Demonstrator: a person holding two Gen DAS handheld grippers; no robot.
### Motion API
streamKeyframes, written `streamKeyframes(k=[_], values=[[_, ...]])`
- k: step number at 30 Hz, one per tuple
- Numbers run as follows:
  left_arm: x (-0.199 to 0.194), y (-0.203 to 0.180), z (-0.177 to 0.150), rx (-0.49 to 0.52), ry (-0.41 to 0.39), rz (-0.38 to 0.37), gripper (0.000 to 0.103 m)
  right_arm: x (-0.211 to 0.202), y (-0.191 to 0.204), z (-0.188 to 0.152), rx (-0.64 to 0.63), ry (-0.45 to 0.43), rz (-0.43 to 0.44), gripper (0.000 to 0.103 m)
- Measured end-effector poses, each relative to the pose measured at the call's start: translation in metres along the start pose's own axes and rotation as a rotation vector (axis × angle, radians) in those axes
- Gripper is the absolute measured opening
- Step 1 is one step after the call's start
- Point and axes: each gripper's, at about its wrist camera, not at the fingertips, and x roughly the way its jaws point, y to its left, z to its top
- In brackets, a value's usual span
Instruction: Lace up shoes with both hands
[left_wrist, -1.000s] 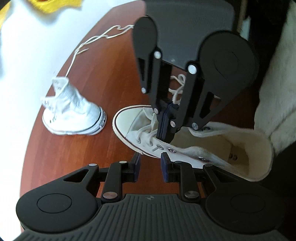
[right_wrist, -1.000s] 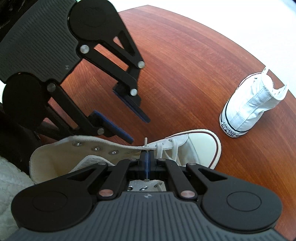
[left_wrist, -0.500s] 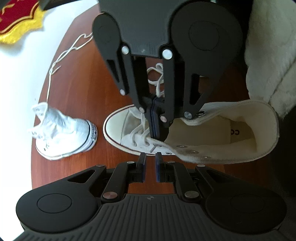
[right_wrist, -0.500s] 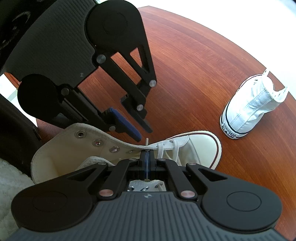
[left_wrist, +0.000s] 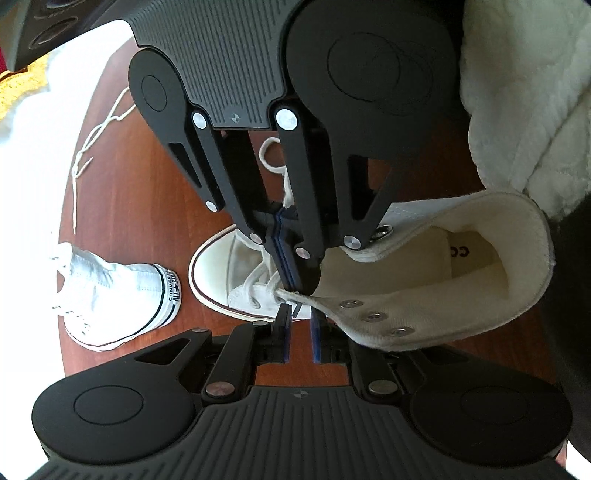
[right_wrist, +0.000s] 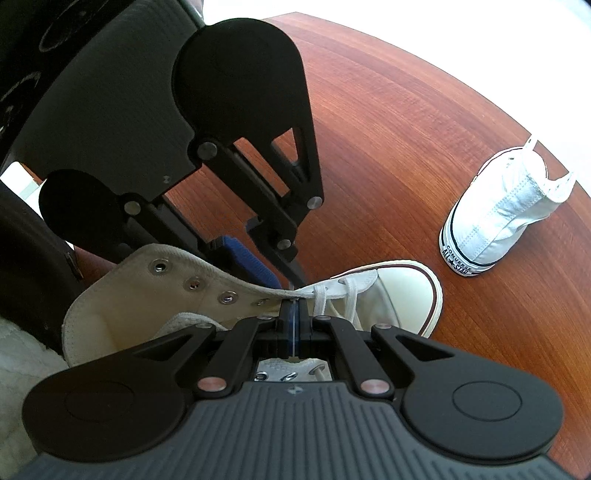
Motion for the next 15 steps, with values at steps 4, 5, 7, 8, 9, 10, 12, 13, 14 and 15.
streamKeyframes(k=[4, 5, 7, 8, 9, 10, 12, 13, 14, 15], values=[[0.000, -0.002, -0.001, 0.001, -0.009, 0.016, 0.003, -0.001, 0.000, 0.000, 0.000, 0.003, 0.000, 0.001], [0.000, -0.002, -0.003, -0.013, -0.014, 0.018, 0.003, -0.001, 0.000, 0.000, 0.000, 0.003, 0.000, 0.002], [-0.002, -0.002, -0.005, -0.046, -0.024, 0.020, 0.002, -0.002, 0.001, 0.000, -0.001, 0.003, -0.004, 0.002], [-0.002, -0.003, -0.006, -0.061, -0.026, 0.022, 0.002, -0.003, 0.000, -0.001, -0.001, 0.002, -0.005, 0.002], [-0.003, -0.003, -0.008, -0.075, -0.026, 0.025, 0.002, -0.005, 0.002, -0.002, -0.002, 0.002, -0.012, 0.002], [-0.004, -0.004, -0.008, -0.091, -0.027, 0.030, 0.002, -0.006, 0.002, -0.002, -0.001, 0.004, -0.019, 0.003], [-0.003, -0.002, -0.006, -0.128, -0.031, 0.042, 0.003, -0.008, 0.003, -0.003, 0.007, 0.009, -0.031, 0.003], [-0.004, -0.002, -0.008, -0.155, -0.033, 0.049, 0.003, -0.009, 0.004, -0.003, 0.016, 0.012, -0.041, 0.003], [-0.005, -0.003, -0.009, -0.180, -0.036, 0.054, 0.003, -0.011, 0.005, -0.004, 0.025, 0.016, -0.051, 0.004], [-0.006, -0.004, -0.011, -0.204, -0.040, 0.062, 0.003, -0.013, 0.007, -0.004, 0.035, 0.019, -0.062, 0.004]])
